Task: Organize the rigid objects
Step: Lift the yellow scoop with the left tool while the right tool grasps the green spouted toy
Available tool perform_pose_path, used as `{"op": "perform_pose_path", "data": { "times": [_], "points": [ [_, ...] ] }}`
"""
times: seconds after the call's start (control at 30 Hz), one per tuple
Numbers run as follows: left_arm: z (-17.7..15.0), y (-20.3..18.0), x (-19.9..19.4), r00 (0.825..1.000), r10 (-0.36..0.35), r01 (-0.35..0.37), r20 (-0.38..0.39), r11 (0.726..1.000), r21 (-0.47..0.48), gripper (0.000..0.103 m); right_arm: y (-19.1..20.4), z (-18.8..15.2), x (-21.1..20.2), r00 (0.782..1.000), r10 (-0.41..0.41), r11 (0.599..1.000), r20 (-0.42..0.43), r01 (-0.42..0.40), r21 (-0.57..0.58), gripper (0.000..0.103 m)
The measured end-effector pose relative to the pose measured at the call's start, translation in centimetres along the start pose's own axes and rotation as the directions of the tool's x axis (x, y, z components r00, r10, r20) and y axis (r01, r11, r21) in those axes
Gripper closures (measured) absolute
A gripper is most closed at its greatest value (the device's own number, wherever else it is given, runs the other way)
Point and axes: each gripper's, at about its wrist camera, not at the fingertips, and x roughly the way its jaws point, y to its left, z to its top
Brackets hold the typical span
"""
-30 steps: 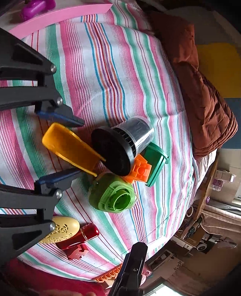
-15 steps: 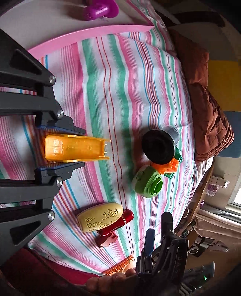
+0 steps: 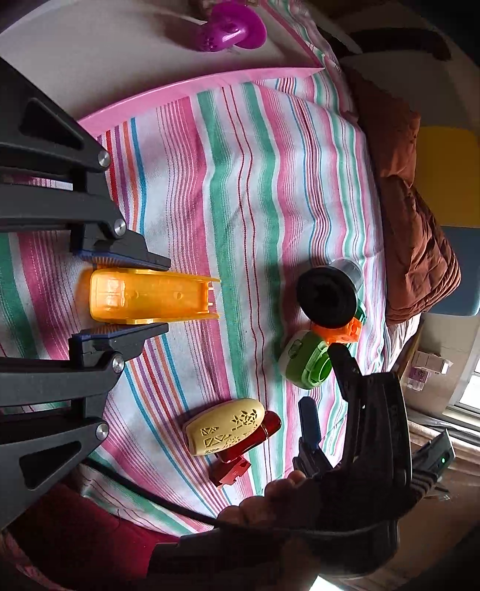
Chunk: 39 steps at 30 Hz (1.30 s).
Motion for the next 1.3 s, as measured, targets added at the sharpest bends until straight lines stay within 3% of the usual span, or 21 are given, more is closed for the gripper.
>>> {"op": "perform_pose_path", "data": {
  "times": [0.3,0.33,0.53,0.73,1.0,1.3],
  "points": [
    [-0.4,0.1,-0.1,1.0,0.001,-0.001,0.018,1.0,-0.003,0.076,0.6,0.8,1.8,0.999,-0.027,0.999,-0.017,0.027,-0.027,0.027],
    [-0.4,0.1,-0.1,1.0,0.001,-0.001,0.018,1.0,-0.003,0.076,0.9,0.7,2.0,0.999,-0.044,0.998,-0.02,0.043,-0.05,0.034],
    [-0.1,-0.1,0.1,1.0,0.005,-0.005,0.021,1.0,-0.002,0.076,1.0,0.7,1.9,0.996,-0.089,0.992,-0.024,0.087,-0.093,0.034],
    [0.0,-0.1,0.2,1.0,0.004,-0.004,0.022,1.0,-0.007,0.076,-0.5,1.1,1.4,0.979,-0.203,0.975,-0.004,0.202,-0.091,0.034],
    [0.0,0.0,0.2,1.0,0.01,-0.01,0.025,1.0,-0.008,0.076,-2.0,1.4,2.4,0.985,-0.159,0.987,-0.067,0.158,-0.022,0.036],
    [0.0,0.0,0.2,1.0,0.013,-0.012,0.023,1.0,-0.005,0.076,-1.8,1.1,3.1,0.98,-0.182,0.983,-0.076,0.18,-0.033,0.036]
  ]
}}
